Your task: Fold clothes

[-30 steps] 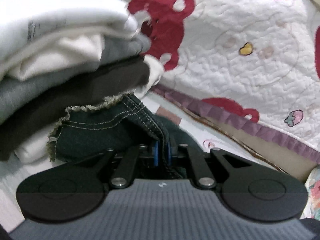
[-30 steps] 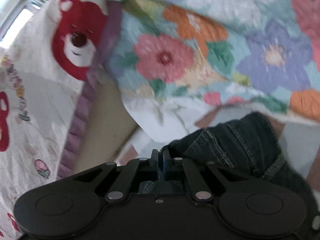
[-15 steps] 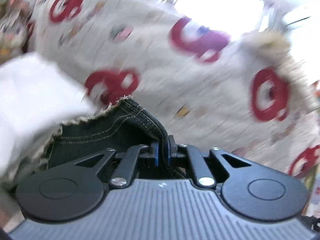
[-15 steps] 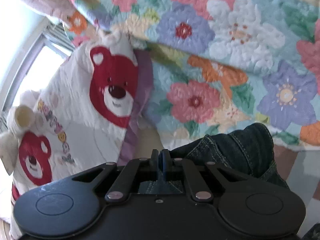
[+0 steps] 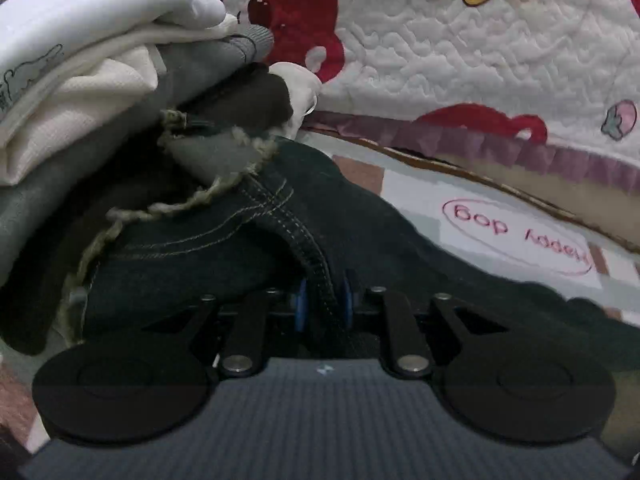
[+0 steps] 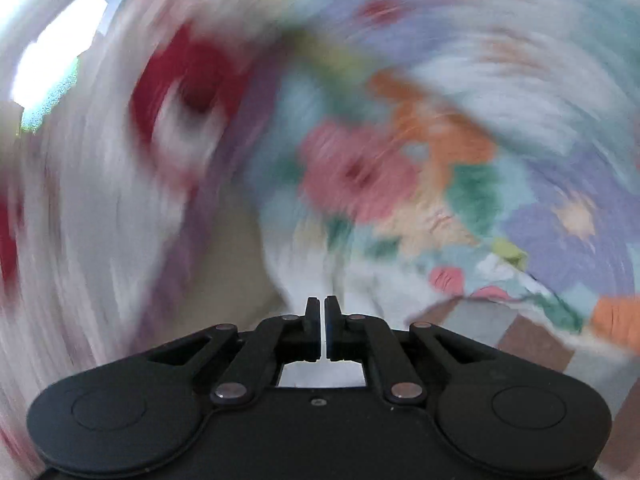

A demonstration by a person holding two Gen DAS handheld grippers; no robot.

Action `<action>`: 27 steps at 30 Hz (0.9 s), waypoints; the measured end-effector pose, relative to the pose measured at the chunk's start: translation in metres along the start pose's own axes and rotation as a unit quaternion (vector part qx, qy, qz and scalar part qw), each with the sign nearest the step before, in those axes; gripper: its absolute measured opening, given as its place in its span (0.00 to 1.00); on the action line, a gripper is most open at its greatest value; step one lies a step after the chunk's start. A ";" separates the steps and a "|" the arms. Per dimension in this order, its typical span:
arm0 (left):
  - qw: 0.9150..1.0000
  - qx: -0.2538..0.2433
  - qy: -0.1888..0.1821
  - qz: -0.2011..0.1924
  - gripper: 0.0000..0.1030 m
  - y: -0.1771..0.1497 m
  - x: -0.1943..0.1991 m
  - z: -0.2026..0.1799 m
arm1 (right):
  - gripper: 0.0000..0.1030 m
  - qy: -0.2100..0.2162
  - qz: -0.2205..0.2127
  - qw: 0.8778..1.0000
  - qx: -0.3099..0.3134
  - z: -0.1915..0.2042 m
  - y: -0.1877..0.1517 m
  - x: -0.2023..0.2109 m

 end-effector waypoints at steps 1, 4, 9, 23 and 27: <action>1.000 0.000 0.003 0.017 0.26 -0.005 -0.010 0.001 | 0.09 -0.013 0.025 0.997 0.065 0.015 -0.010 -0.007; 0.998 -0.001 0.013 0.067 0.32 -0.022 -0.038 0.006 | 0.31 -0.026 0.053 0.972 0.226 0.056 -0.042 -0.016; 0.995 -0.006 0.026 0.099 0.73 -0.041 -0.044 0.021 | 0.50 0.013 0.045 0.903 0.428 0.122 -0.096 -0.014; 0.986 0.124 -0.019 0.109 0.08 -0.054 -0.042 0.054 | 0.00 0.050 0.198 0.833 0.514 0.176 -0.198 -0.017; 0.991 0.088 -0.047 0.085 0.08 -0.040 -0.037 0.026 | 0.04 0.031 0.210 0.803 0.557 0.181 -0.226 -0.022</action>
Point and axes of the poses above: each gripper's, at about its wrist camera, not at the fingertips, and x roughly against the way its jaws point, z to its left, y to its top, the point moved 5 cm from there along -x, roughly the way its jaws point, and after that the axes turned 12 degrees about -x, right-handed, at the moved point
